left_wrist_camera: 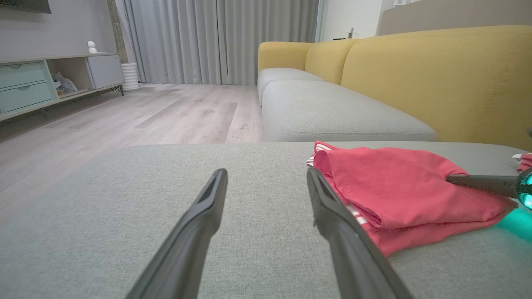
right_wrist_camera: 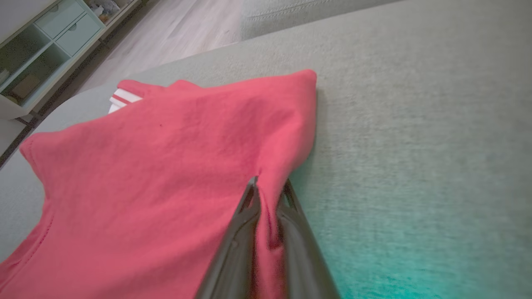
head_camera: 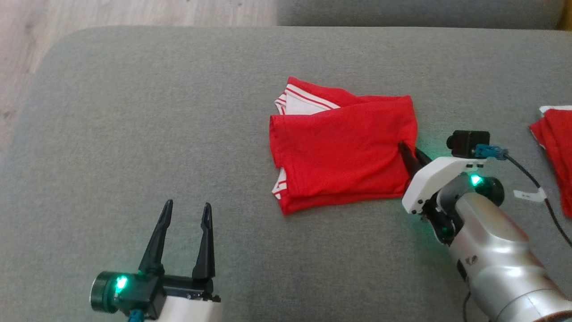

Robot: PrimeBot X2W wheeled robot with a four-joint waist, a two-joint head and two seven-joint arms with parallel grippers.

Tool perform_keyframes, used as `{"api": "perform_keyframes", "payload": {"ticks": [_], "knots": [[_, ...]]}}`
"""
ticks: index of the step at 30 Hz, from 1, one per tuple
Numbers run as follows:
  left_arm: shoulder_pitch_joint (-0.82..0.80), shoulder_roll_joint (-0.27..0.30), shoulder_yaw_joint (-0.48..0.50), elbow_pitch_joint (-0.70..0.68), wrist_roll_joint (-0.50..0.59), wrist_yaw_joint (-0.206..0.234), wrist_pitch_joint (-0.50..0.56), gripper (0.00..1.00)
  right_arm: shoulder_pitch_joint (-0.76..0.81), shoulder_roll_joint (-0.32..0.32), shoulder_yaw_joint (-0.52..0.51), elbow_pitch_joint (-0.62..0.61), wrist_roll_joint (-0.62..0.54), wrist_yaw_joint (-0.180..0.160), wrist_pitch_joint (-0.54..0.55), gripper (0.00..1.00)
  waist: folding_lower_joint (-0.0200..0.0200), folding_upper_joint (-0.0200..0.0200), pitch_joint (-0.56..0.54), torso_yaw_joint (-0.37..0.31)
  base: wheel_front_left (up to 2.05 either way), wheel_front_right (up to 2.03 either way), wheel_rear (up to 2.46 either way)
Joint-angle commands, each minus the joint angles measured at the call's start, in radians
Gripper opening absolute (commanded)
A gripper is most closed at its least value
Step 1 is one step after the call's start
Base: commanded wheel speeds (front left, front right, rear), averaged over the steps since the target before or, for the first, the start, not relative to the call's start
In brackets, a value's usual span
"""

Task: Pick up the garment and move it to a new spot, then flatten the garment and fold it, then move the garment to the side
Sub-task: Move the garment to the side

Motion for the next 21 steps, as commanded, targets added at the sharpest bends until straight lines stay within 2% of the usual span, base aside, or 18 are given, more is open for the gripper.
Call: {"api": "perform_keyframes", "payload": {"ticks": [1,6,18,19,21], "knots": [[-0.033,-0.005,0.030,-0.034,-0.003,0.005,-0.005,1.00,-0.040,-0.012,0.025,-0.027,0.012,-0.001,-0.024,0.00,0.0000,0.0000,-0.001,-0.014,0.00,0.00,0.00],[-0.036,-0.005,0.037,-0.047,-0.010,0.000,-0.005,1.00,-0.065,-0.079,0.078,-0.047,0.024,-0.001,-0.050,0.00,0.0000,0.0000,0.016,-0.077,0.00,0.00,0.00],[-0.085,-0.005,0.063,-0.056,-0.003,-0.018,-0.005,1.00,-0.142,-0.354,0.148,-0.145,-0.018,-0.001,-0.014,0.00,0.0000,0.0000,0.087,-0.249,0.00,0.00,0.00],[-0.085,-0.005,0.063,-0.056,-0.003,-0.018,-0.005,1.00,-0.142,-0.354,0.148,-0.145,-0.018,-0.001,-0.014,0.00,0.0000,0.0000,0.087,-0.249,0.00,0.00,0.00],[-0.092,-0.005,0.069,-0.056,-0.001,-0.020,-0.005,1.00,-0.147,-0.394,0.141,-0.169,-0.021,-0.001,-0.004,0.00,0.0000,0.0000,0.097,-0.269,0.00,0.00,0.00]]}}
